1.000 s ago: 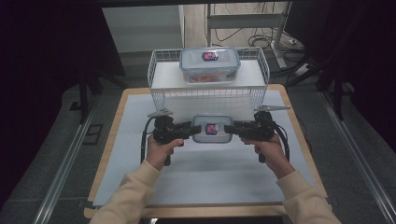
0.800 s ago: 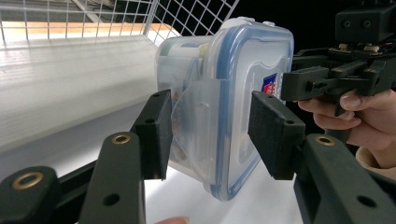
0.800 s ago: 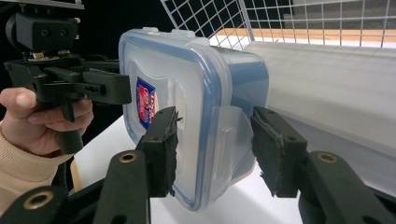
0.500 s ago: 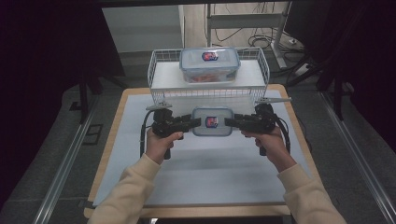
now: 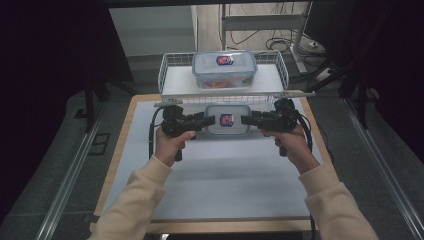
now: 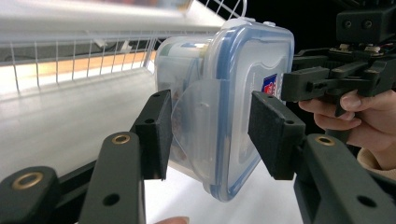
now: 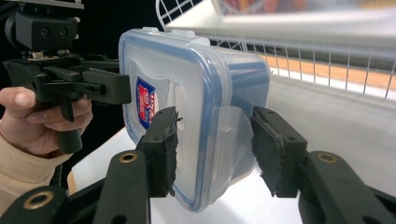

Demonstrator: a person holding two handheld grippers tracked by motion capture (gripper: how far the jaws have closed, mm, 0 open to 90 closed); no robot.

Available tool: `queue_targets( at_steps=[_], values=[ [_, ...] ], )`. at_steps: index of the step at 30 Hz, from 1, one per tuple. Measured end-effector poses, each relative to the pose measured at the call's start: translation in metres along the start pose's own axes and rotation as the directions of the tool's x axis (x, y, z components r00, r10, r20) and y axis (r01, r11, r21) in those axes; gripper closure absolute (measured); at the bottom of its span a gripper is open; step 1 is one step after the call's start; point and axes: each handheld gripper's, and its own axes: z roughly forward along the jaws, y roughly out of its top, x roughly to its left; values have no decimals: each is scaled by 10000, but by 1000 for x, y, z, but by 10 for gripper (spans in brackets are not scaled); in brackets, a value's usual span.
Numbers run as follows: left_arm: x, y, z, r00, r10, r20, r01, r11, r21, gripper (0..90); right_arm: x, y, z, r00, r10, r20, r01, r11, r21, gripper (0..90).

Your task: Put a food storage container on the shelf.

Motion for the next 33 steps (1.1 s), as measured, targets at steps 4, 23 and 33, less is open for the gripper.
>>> queue_targets(
  at_steps=[4, 23, 33],
  values=[
    [0, 12, -2, 9999, 139, 7, -139, 9998, -111, 513, 2, 12, -2, 9999, -122, 10, 122, 9999, -79, 516],
    [4, 67, -2, 9993, 363, -23, -364, 9986, -371, 511, -1, 66, -4, 9993, -359, 115, 363, 9988, -335, 516],
    [16, 106, 2, 9985, 540, 16, -539, 9975, -446, 511, -9, 106, -1, 9980, -588, 232, 597, 9976, -360, 516]
  ],
)
